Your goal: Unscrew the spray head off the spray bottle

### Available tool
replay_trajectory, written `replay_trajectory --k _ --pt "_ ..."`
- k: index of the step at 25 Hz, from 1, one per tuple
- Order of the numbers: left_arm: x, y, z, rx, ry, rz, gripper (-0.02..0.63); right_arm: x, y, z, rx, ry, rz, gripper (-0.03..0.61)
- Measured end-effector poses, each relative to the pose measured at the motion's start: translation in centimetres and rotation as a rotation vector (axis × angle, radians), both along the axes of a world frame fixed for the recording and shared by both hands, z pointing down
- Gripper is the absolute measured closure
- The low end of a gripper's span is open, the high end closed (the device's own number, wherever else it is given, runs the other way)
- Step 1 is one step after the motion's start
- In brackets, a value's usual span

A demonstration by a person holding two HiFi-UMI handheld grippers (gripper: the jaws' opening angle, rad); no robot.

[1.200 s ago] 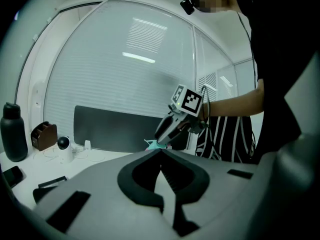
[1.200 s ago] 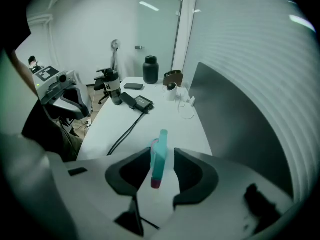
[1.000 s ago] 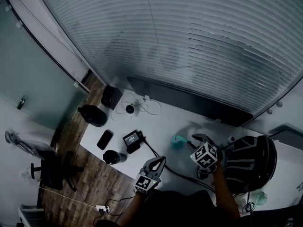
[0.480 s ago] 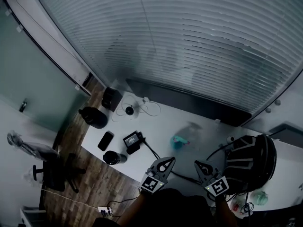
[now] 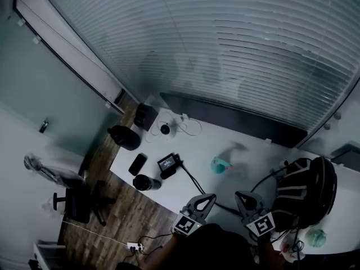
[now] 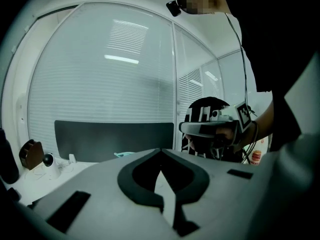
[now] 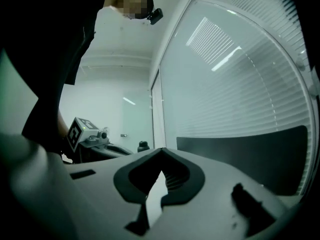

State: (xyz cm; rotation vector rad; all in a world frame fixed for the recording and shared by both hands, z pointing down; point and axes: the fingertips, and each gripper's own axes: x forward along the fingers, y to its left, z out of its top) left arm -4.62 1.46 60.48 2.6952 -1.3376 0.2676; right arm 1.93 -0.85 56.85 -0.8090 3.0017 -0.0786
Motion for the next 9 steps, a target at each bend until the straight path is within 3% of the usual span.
replay_trajectory --k 4,9 --pt "-0.6 1.6 1.4 -0.026 0.004 -0.049 0.609 -0.7 1.6 0.6 -0.019 -0.020 -0.026 0.577" --pt "-0.9 3.9 2.9 -0.113 -0.038 -0.030 0.609 -1.3 3.7 1.9 -0.096 -0.006 -0.018 0.577"
